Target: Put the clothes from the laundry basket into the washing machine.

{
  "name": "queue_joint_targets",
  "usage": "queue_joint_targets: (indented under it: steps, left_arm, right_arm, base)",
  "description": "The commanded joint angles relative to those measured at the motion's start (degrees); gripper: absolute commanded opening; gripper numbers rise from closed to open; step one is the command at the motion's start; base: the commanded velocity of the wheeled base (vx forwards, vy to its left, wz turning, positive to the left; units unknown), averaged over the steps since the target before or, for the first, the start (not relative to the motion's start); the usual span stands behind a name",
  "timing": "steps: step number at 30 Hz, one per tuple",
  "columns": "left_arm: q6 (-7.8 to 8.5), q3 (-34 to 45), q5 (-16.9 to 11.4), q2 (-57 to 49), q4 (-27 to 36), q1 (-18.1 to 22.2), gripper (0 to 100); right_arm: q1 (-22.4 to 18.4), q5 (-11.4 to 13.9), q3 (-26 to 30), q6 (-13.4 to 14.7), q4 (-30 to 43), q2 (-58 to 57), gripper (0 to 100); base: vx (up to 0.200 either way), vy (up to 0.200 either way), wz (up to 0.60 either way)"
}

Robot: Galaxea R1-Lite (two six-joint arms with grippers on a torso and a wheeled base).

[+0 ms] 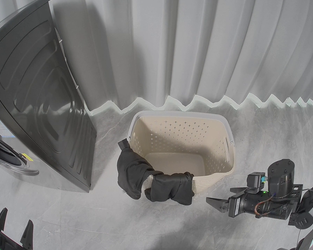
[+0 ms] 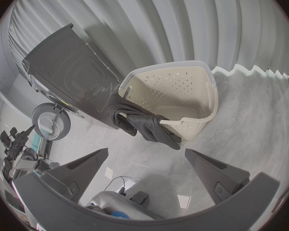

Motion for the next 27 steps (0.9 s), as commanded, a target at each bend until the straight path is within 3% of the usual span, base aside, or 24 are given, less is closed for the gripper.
queue_joint_targets:
  steps: [1, 7, 18, 27]
  left_arm:
    - [-0.02, 0.92, 0.02, -0.93, 0.0, -0.01, 100]
    - [-0.02, 0.92, 0.02, -0.93, 0.0, -0.01, 100]
    - [-0.02, 0.92, 0.02, -0.93, 0.09, -0.01, 100]
    - [-0.02, 0.92, 0.02, -0.93, 0.09, -0.01, 100]
  right_arm:
    - [1.1, -2.26, -3.32, 0.89, -0.84, 7.57, 100]
    - [2.94, -3.05, -7.89, 3.0, -1.89, 13.81, 100]
    - [2.86, -6.74, -14.04, 2.65, -6.2, 26.12, 100]
    - [2.42, -7.0, -20.02, 2.83, -8.57, 32.89, 100]
  base:
    - [0.0, 0.0, 0.0]
    - [0.0, 0.0, 0.0]
    - [0.0, 0.0, 0.0]
    - [0.0, 0.0, 0.0]
